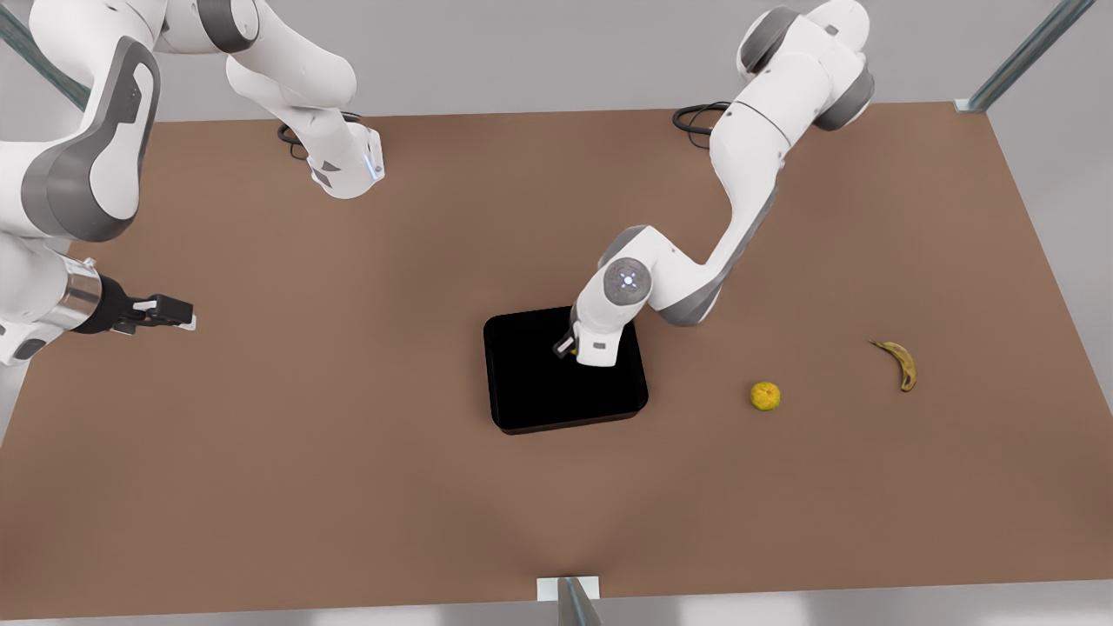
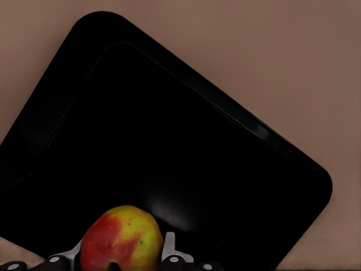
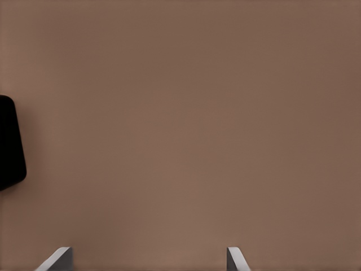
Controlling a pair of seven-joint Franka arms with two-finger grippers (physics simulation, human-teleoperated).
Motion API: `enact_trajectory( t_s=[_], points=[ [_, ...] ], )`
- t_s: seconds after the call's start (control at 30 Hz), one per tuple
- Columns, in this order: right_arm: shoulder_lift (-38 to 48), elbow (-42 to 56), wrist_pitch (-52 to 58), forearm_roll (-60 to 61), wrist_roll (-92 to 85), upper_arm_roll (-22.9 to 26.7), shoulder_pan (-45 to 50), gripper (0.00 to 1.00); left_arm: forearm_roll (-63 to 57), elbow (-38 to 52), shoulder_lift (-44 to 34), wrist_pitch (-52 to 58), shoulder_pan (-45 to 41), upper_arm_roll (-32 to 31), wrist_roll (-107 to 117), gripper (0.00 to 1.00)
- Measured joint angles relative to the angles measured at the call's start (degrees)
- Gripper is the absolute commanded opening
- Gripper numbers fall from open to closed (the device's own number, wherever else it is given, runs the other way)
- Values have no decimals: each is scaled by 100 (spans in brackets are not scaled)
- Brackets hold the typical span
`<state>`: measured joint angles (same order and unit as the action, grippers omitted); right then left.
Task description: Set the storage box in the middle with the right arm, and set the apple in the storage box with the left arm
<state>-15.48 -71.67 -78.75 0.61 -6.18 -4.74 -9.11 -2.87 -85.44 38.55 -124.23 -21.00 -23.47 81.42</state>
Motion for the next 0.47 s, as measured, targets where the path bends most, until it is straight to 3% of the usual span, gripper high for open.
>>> enact_trajectory(
  t_s=[0.2, 0.23, 0.27, 0.3, 0.33, 0.47],
  points=[
    [0, 4, -14, 0, -6, 0, 6, 100, -40, 231, -56, 213, 139, 62, -95, 100],
    [0, 4, -9, 0, -6, 0, -1, 100, -45, 257, -353, 931, 445, 77, -817, 100],
    [0, 4, -9, -5, -6, 0, -5, 100, -50, 242, -988, 2477, 1066, 102, -2726, 100],
    [-7, 4, -16, 0, -6, 0, -2, 100, -41, 232, -1578, 3458, 1436, 714, -4635, 100],
    [-30, 4, -17, 0, -6, 0, 3, 100, -27, 184, -2067, 3734, 1928, 1019, -6527, 100],
    [-35, 4, -18, -6, -6, 0, -3, 100, 3, -364, -3298, 3737, 2170, 1356, -7018, 100]
  ],
)
